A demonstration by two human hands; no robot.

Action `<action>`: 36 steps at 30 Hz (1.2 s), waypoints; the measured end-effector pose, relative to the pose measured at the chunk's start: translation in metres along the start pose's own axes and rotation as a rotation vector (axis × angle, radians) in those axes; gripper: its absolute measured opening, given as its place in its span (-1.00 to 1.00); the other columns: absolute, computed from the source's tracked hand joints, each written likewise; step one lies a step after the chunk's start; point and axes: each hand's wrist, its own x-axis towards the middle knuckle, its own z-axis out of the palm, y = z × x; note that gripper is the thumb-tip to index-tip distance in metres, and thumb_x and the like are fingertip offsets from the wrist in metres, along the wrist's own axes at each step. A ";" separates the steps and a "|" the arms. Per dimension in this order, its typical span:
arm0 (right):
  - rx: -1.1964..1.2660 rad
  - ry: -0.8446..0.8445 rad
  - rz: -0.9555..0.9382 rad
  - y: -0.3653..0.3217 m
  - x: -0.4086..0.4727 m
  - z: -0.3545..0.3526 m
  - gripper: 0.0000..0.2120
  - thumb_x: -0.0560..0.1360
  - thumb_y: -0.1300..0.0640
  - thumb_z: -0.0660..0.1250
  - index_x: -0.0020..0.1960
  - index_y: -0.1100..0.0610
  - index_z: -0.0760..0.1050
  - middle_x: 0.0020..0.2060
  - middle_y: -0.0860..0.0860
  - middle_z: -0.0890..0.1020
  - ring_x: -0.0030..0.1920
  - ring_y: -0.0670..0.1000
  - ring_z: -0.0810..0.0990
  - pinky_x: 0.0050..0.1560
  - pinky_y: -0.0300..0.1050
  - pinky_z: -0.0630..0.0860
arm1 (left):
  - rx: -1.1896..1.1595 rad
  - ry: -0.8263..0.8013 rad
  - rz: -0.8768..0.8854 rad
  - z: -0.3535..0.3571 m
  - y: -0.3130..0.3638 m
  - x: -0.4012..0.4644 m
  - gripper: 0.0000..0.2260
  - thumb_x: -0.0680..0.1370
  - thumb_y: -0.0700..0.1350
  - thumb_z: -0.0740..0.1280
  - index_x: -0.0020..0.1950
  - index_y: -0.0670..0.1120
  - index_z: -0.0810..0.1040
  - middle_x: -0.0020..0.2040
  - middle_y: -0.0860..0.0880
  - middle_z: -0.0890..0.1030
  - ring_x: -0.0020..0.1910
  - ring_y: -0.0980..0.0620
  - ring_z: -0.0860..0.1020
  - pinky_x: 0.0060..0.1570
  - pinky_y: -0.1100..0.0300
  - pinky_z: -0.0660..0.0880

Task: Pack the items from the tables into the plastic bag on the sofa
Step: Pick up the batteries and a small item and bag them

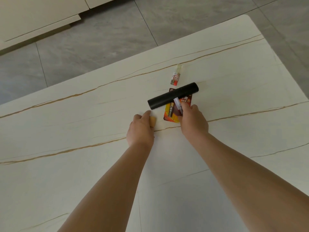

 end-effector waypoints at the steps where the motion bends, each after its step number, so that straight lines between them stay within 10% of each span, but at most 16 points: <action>1: -0.005 -0.007 -0.003 0.003 -0.004 -0.001 -0.56 0.54 0.14 0.31 0.37 0.06 0.27 0.10 0.11 0.48 0.07 0.05 0.52 -0.07 -0.12 0.50 | -0.006 -0.015 -0.003 0.000 0.000 -0.003 -0.49 0.57 -0.17 0.27 0.49 0.07 0.23 0.23 -0.05 0.43 0.10 -0.07 0.51 0.06 0.02 0.58; 9: 0.011 -0.062 0.151 0.035 -0.036 -0.007 -0.70 0.56 0.12 0.28 0.26 0.16 0.38 0.08 0.09 0.54 0.00 0.03 0.57 -0.17 -0.21 0.45 | -0.004 -0.150 -0.056 0.003 0.003 -0.036 -0.29 0.52 -0.20 0.35 0.54 0.05 0.02 0.15 -0.06 0.49 -0.01 -0.05 0.59 -0.05 0.05 0.62; 19: -0.088 -0.103 0.219 0.054 -0.097 -0.038 -0.72 0.58 0.02 0.23 0.22 0.14 0.40 0.03 0.07 0.51 -0.10 -0.04 0.52 -0.13 -0.22 0.49 | 0.055 -0.215 0.006 -0.015 0.022 -0.082 -0.57 0.51 -0.13 0.37 0.36 -0.03 0.36 0.14 -0.01 0.52 0.00 0.00 0.59 -0.02 0.13 0.59; 36: 0.093 -0.007 0.525 0.146 -0.246 -0.124 -0.74 0.60 0.06 0.19 0.24 0.15 0.40 0.10 0.10 0.50 0.06 0.05 0.58 -0.08 -0.11 0.55 | 0.176 -0.355 0.362 -0.025 0.143 -0.205 -0.42 0.54 -0.12 0.34 0.51 -0.03 0.19 0.36 -0.06 0.43 0.29 -0.07 0.47 0.19 0.12 0.46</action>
